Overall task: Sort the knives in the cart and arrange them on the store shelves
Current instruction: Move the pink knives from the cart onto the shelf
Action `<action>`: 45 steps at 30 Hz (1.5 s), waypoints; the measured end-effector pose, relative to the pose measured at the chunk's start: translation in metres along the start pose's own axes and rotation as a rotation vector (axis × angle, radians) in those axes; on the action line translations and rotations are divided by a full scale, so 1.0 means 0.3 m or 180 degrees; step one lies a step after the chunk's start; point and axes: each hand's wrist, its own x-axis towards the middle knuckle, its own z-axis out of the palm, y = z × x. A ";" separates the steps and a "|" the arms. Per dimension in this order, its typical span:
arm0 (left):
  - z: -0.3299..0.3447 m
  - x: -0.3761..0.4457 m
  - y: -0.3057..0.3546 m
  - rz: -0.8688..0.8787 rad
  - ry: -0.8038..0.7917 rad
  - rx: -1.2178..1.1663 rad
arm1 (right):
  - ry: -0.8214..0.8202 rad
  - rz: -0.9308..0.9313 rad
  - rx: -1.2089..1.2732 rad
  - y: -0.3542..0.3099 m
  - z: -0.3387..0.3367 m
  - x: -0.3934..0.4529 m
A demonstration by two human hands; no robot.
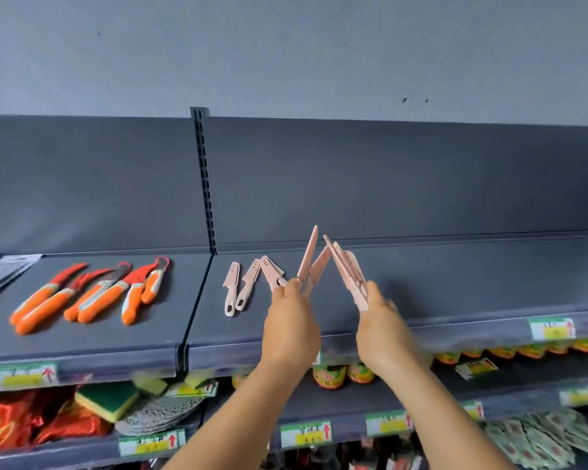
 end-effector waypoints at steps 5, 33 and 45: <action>0.069 0.193 -0.009 -0.0194 0.0030 0.0340 | -0.0229 -0.0107 -0.0303 -0.018 0.055 0.222; 0.112 0.313 -0.103 0.0139 -0.0757 0.2021 | -0.0813 -0.0365 -0.1005 -0.087 0.176 0.358; -0.026 -0.034 -0.125 0.1576 -0.0107 0.0705 | 0.0586 -0.0596 -0.0252 -0.078 0.052 -0.118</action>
